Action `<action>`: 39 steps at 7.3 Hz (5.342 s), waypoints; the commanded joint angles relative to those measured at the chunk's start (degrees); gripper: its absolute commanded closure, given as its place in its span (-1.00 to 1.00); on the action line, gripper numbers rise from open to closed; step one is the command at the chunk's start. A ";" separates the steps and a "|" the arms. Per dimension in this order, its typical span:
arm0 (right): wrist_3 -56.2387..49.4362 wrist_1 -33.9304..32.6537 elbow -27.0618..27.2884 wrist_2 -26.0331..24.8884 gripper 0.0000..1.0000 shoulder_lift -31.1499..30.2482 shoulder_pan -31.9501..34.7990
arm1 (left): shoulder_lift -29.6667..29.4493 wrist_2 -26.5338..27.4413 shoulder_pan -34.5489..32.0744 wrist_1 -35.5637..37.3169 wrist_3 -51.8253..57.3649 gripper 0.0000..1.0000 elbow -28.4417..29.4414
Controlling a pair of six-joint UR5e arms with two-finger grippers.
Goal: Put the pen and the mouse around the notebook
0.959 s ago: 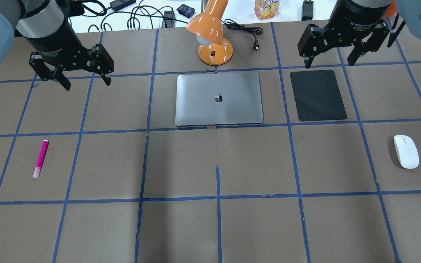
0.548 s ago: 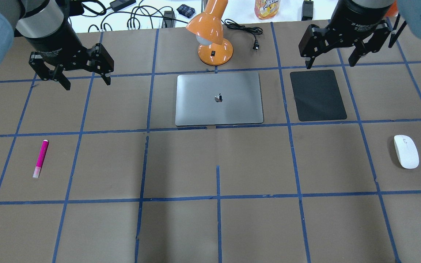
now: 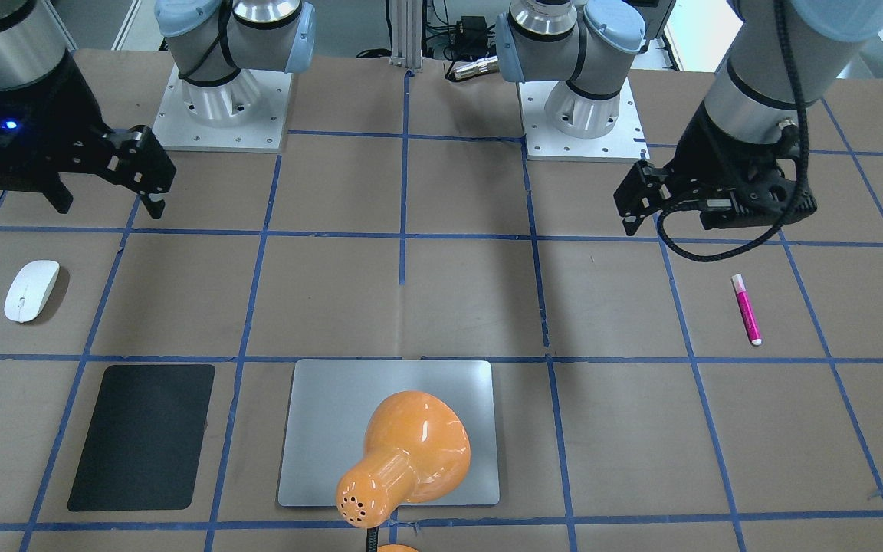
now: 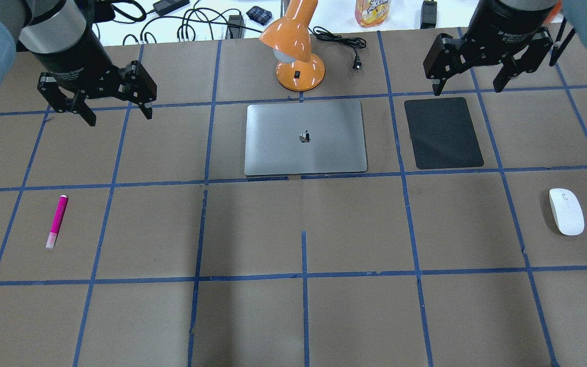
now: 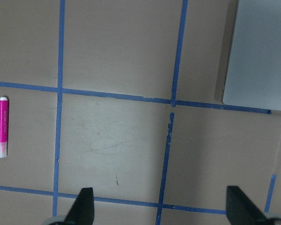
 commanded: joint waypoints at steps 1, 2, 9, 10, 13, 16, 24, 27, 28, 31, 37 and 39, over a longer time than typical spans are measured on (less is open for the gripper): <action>-0.24 6.55 -1.81 0.32 -1.00 -0.05 -7.19 | 0.15 -2.61 14.46 2.79 14.03 -1.00 -7.40; -3.81 7.40 -1.46 0.41 -1.00 0.12 -11.75 | -0.20 -5.68 21.33 7.16 20.99 -1.00 -12.14; -30.91 -31.15 28.04 -0.56 -1.00 6.43 -31.66 | -11.00 0.70 32.29 39.97 33.26 -1.00 -27.31; -31.70 -34.31 28.42 -0.47 -1.00 9.76 -32.19 | -13.62 0.70 32.29 44.08 35.19 -1.00 -27.40; -31.10 -35.40 30.25 -2.22 -0.99 14.45 -33.77 | -18.82 0.35 32.38 45.53 39.35 -1.00 -27.04; -31.10 -40.66 33.60 -3.90 -0.96 15.67 -33.77 | -19.10 0.70 32.38 45.70 39.08 -0.87 -27.13; -30.39 -41.64 32.82 -3.99 0.21 16.82 -33.34 | -17.51 0.88 32.29 45.27 38.82 0.98 -27.22; -28.65 -32.81 20.75 -3.28 0.18 15.94 -26.79 | -13.15 2.81 31.60 40.91 38.47 0.98 -26.44; -23.85 -25.80 13.03 -3.55 0.18 17.25 -22.04 | -9.55 1.68 30.89 36.00 36.90 0.98 -26.34; -15.42 -21.95 2.33 -2.93 0.16 24.98 -12.37 | -1.02 -1.40 19.60 27.90 26.68 0.98 -27.05; -4.11 -26.79 3.37 1.29 0.12 30.61 -6.26 | 2.18 -5.10 -9.76 28.48 -38.49 0.98 -30.21; -4.72 -29.40 5.38 1.29 0.04 30.80 -6.18 | -1.15 -5.71 -15.67 33.46 -58.11 0.98 -30.21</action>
